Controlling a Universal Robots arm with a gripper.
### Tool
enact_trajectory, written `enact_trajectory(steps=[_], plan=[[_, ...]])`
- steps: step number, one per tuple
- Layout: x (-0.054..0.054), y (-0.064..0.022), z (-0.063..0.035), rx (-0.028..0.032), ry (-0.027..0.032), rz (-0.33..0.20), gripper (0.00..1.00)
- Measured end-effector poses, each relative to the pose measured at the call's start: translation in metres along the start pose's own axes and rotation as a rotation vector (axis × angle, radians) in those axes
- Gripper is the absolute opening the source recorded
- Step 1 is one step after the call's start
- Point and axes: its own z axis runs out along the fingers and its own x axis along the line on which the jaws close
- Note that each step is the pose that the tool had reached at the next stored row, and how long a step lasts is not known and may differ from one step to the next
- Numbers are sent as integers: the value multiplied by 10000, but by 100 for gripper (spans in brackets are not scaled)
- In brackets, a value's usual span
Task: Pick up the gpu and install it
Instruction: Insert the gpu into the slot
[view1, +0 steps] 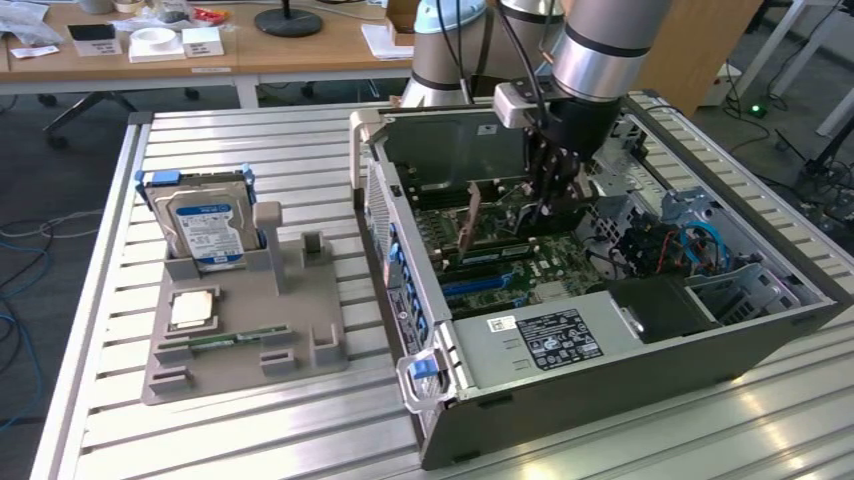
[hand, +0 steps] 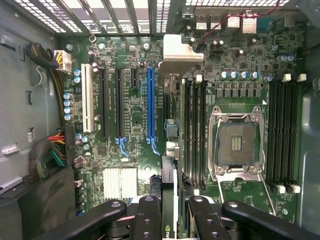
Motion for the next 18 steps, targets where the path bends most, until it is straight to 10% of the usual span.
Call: enact_trajectory(steps=[18], plan=[[4,21,28,2,-2,0,26]])
